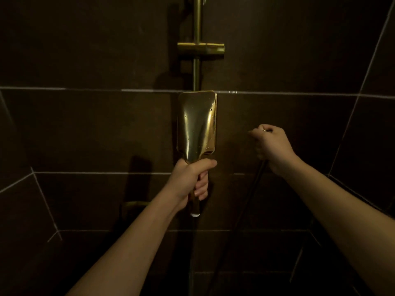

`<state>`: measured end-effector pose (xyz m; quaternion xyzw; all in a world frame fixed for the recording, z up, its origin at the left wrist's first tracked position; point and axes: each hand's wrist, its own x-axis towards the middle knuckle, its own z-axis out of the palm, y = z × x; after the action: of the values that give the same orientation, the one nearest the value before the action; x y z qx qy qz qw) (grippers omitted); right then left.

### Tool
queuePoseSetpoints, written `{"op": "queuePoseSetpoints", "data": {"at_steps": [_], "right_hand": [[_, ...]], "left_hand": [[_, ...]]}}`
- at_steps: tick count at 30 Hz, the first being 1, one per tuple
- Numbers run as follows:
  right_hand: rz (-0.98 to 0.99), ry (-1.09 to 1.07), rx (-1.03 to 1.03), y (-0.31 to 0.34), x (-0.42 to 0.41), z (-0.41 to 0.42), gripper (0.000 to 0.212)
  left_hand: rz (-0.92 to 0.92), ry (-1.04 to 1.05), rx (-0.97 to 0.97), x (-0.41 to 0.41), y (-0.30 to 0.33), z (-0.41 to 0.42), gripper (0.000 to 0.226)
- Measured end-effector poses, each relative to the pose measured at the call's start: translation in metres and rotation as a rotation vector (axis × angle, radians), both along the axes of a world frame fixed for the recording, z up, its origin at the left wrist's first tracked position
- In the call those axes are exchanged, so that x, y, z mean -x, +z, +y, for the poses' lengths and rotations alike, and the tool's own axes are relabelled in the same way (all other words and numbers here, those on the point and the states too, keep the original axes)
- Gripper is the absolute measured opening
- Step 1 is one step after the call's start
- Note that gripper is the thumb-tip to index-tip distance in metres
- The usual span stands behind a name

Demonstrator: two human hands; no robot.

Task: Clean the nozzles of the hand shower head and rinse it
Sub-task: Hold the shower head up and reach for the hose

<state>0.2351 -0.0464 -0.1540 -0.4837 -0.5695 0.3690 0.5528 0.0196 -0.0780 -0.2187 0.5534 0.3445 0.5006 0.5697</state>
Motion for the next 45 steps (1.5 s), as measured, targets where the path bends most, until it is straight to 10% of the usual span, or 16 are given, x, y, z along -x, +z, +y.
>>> {"op": "queuePoseSetpoints", "data": {"at_steps": [22, 45], "right_hand": [[-0.152, 0.086, -0.357, 0.206, 0.068, 0.068, 0.023], [-0.031, 0.067, -0.369, 0.222, 0.099, 0.124, 0.017]], "left_hand": [[0.11, 0.055, -0.262, 0.014, 0.146, 0.025, 0.045], [0.03, 0.114, -0.306, 0.039, 0.15, 0.026, 0.046]]}}
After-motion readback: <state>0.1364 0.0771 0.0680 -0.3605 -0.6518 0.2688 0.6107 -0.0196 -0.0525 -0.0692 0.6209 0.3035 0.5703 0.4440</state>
